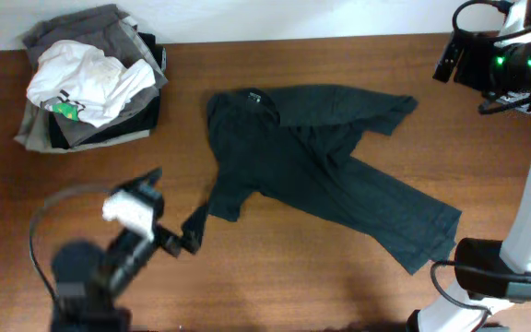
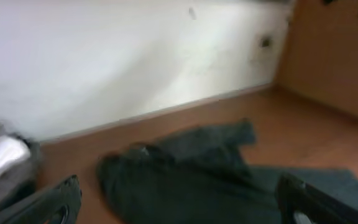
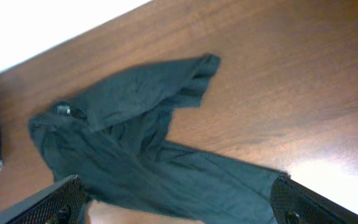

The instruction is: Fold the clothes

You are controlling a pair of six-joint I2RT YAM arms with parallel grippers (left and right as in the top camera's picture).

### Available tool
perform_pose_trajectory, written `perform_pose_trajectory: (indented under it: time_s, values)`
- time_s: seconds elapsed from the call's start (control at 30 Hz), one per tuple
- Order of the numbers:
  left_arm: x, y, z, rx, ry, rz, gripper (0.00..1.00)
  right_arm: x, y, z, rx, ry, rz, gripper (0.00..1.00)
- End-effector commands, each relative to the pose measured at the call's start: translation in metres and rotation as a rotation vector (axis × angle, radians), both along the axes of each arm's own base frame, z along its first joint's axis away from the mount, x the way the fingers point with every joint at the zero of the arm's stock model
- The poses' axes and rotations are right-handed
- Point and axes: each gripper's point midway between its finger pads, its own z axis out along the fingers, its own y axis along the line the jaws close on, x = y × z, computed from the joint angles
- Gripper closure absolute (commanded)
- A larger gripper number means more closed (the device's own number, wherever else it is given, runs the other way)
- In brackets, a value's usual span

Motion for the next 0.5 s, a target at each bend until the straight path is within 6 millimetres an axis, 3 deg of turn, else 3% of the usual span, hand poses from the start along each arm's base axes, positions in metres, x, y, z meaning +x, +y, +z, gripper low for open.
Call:
perform_pose_trajectory:
  time_s: [0.0, 0.13, 0.2, 0.23, 0.33, 0.37, 0.47]
  values:
    - [0.007, -0.043, 0.044, -0.003, 0.044, -0.354, 0.01, -0.02, 0.022, 0.026, 0.027, -0.073, 0.06, 0.01]
    - [0.024, -0.061, 0.052, -0.053, 0.099, -0.52, 0.01, -0.044, 0.038, 0.044, -0.005, -0.122, 0.118, 0.01]
    - [0.034, -0.064, 0.04, -0.063, 0.182, -0.51, 0.01, -0.059, 0.039, 0.047, -0.032, -0.128, 0.116, 0.01]
    - [0.04, -0.064, 0.028, -0.061, 0.247, -0.474, 0.01, -0.067, 0.039, 0.047, -0.039, -0.124, 0.114, 0.01]
    - [0.057, -0.056, -0.032, 0.065, 0.496, -0.241, 0.01, -0.091, 0.037, 0.033, -0.039, -0.077, 0.105, 0.01]
    - [0.06, -0.048, -0.055, 0.147, 0.567, -0.142, 0.01, -0.096, 0.037, 0.027, -0.039, -0.056, 0.104, 0.01]
    - [0.064, -0.024, -0.097, 0.252, 0.724, 0.096, 0.01, -0.109, 0.037, 0.001, -0.035, 0.03, 0.105, 0.01]
